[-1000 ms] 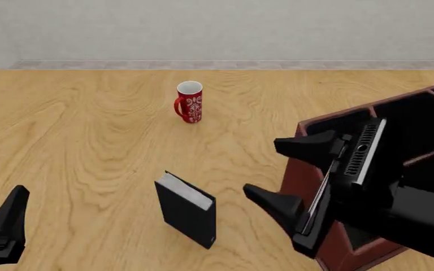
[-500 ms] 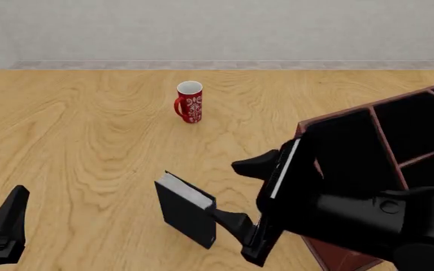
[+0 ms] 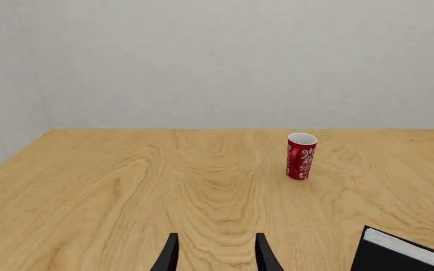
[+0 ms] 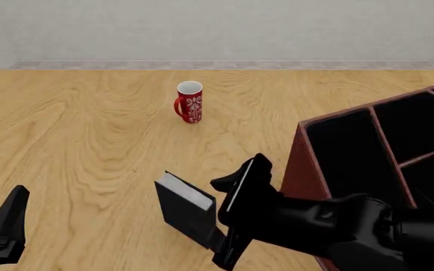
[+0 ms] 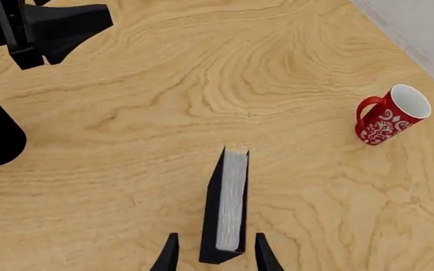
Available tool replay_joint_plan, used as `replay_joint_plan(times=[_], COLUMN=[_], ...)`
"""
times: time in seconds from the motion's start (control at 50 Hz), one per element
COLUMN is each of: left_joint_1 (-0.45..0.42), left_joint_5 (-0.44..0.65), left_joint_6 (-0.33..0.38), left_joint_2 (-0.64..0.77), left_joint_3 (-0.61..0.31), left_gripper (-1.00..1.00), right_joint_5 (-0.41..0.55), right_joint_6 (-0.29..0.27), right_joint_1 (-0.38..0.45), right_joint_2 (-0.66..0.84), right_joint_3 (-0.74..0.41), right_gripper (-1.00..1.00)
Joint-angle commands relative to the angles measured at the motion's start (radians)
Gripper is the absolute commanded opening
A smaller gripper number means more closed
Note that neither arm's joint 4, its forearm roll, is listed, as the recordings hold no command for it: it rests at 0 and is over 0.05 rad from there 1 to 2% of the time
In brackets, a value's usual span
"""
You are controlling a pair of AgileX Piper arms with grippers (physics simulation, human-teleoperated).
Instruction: Pick up the book and place it in the left compartment of the caddy.
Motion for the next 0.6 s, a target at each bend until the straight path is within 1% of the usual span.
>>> replay_joint_plan(times=[0.02,0.14,0.28,0.58,0.6], left_joint_1=[0.0,0.0,0.0,0.0,0.0], left_joint_5=[0.0,0.0,0.0,0.0,0.0], left_joint_6=[0.0,0.0,0.0,0.0,0.0], left_joint_2=[0.0,0.0,0.0,0.0,0.0], left_joint_3=[0.0,0.0,0.0,0.0,0.0], left_gripper=[1.0,1.0,1.0,1.0,1.0], right_joint_5=[-0.059,-0.095,-0.122,-0.153,-0.154], right_joint_6=[-0.004,-0.018,-0.02,-0.024,-0.026], right_joint_1=[-0.007,-0.031,-0.046,-0.066,-0.069], right_joint_2=[0.093,0.146,0.194,0.24,0.236], right_joint_3=[0.006,0.006,-0.003,0.001,0.002], right_gripper=[1.0,1.0,1.0,1.0,-1.0])
